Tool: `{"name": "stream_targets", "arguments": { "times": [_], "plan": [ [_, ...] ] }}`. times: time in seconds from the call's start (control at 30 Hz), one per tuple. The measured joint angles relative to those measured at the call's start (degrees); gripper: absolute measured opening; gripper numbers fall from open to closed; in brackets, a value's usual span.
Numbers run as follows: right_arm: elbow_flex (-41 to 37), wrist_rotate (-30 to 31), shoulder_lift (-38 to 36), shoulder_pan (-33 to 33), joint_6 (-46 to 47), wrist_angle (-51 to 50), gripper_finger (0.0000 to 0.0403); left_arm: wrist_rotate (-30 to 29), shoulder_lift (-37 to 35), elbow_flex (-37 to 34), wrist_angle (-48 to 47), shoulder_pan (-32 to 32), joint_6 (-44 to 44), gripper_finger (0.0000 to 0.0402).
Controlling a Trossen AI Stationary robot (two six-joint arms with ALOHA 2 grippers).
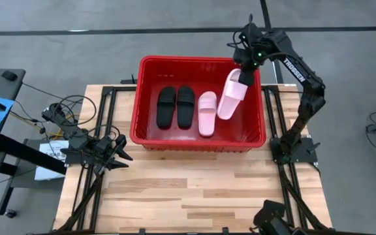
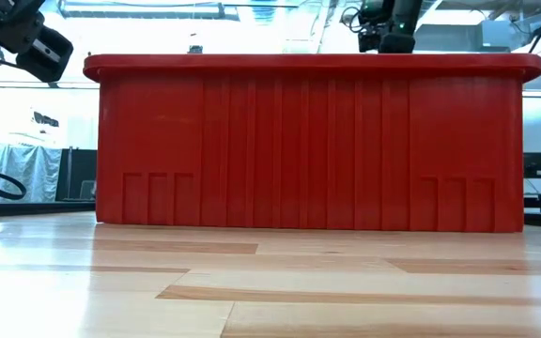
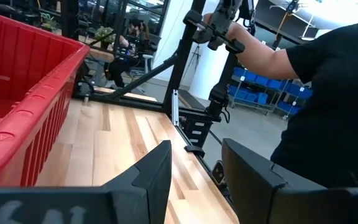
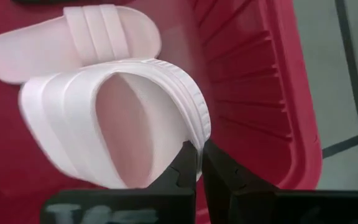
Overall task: Pick and place slides into bin
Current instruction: Put the pink slipper into the red bin
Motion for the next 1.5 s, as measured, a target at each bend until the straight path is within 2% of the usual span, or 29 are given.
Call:
{"name": "stream_targets", "arguments": {
  "times": [0.57,0.97,1.5],
  "plan": [
    [0.0,-4.2,0.4,0.5,-2.3,-4.3,0.0,0.0,0.0,0.0,0.0,0.0,-0.2,0.0132],
    [0.0,-0.7,9.6,3.4,-1.4,-4.3,0.0,0.0,0.0,0.0,0.0,0.0,-0.9,0.0132],
    [0.0,-0.4,19.5,3.0,-2.3,-4.3,0.0,0.0,0.0,0.0,0.0,0.0,-0.9,0.0132]
  ]
}}
